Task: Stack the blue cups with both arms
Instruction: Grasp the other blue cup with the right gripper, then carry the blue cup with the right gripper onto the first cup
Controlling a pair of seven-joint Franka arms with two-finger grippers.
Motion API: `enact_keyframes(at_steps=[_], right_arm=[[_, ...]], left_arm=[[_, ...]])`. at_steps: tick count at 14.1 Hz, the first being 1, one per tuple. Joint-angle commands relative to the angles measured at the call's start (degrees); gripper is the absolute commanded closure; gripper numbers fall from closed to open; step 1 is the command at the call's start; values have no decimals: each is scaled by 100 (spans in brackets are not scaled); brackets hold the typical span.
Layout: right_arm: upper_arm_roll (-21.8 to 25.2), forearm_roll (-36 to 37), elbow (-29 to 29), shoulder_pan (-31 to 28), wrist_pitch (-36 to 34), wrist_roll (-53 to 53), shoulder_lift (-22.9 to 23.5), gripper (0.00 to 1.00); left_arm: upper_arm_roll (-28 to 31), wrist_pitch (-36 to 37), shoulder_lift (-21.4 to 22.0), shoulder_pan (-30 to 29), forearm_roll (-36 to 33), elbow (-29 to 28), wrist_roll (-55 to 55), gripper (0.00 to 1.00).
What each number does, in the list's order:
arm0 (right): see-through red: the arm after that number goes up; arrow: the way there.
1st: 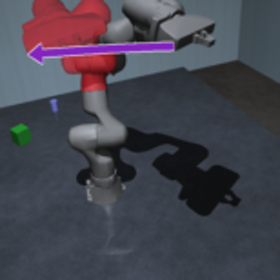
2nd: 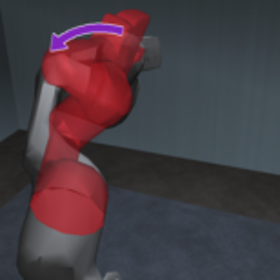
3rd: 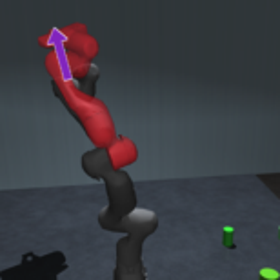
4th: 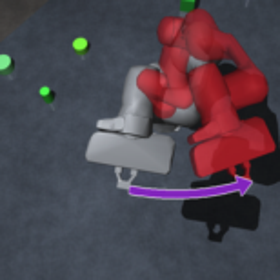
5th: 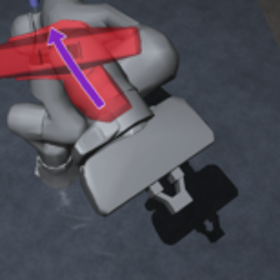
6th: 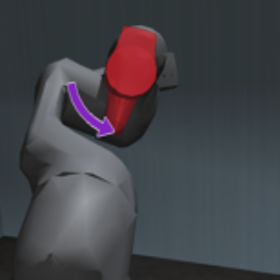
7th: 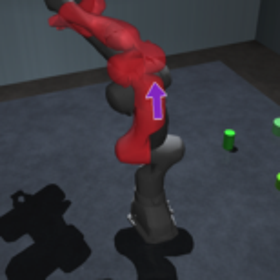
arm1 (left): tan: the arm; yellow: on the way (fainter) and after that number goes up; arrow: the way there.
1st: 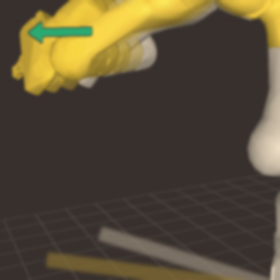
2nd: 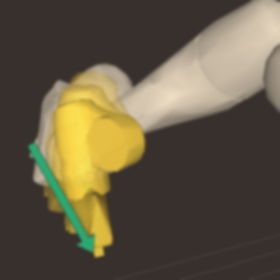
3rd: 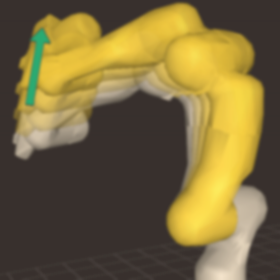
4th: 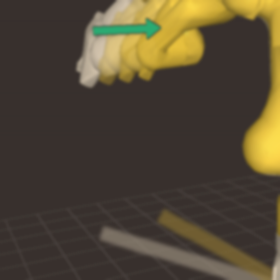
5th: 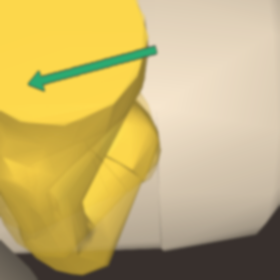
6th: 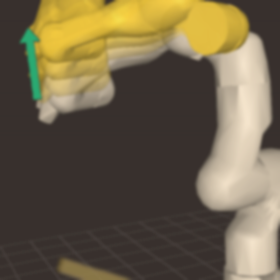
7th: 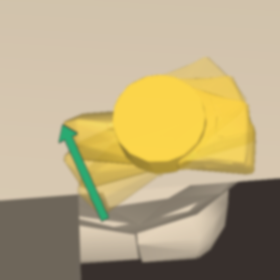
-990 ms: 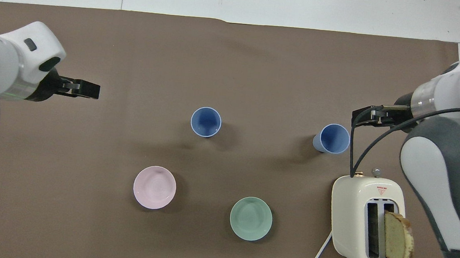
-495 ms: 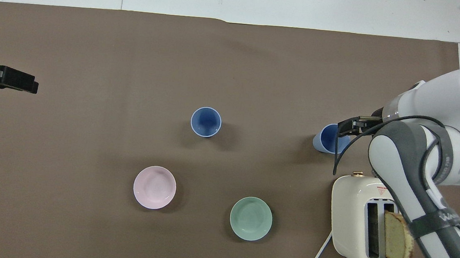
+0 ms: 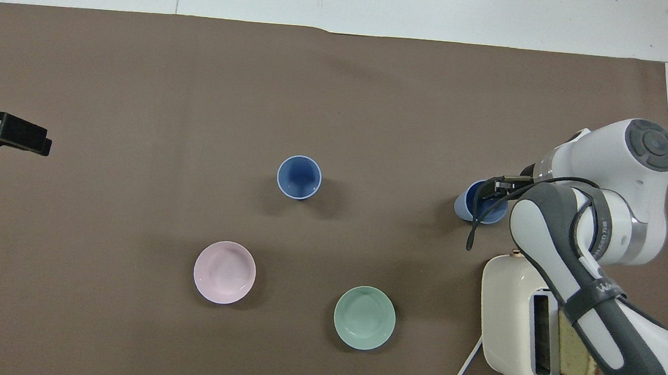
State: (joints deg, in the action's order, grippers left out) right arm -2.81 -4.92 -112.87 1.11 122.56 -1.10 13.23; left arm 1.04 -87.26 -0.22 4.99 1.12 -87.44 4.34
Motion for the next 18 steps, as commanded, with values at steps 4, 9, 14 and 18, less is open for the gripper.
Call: enact_keyframes(at_steps=[4, 9, 14, 18], right_arm=[[-53, 114, 54, 21, 75, 163, 4, 100], [-53, 70, 791, 398, -371, -73, 136, 100], [-211, 0, 2082, 530, -1505, -723, 154, 100], [-220, 96, 3058, 1241, -1621, -1742, 583, 100]], left_arm=[[-51, 78, 171, -51, -112, -142, 67, 0], [-51, 69, 163, -51, -112, -133, 76, 0], [-51, 78, 171, -51, -112, -133, 67, 0], [-60, 42, 163, -51, -103, -124, 50, 0]])
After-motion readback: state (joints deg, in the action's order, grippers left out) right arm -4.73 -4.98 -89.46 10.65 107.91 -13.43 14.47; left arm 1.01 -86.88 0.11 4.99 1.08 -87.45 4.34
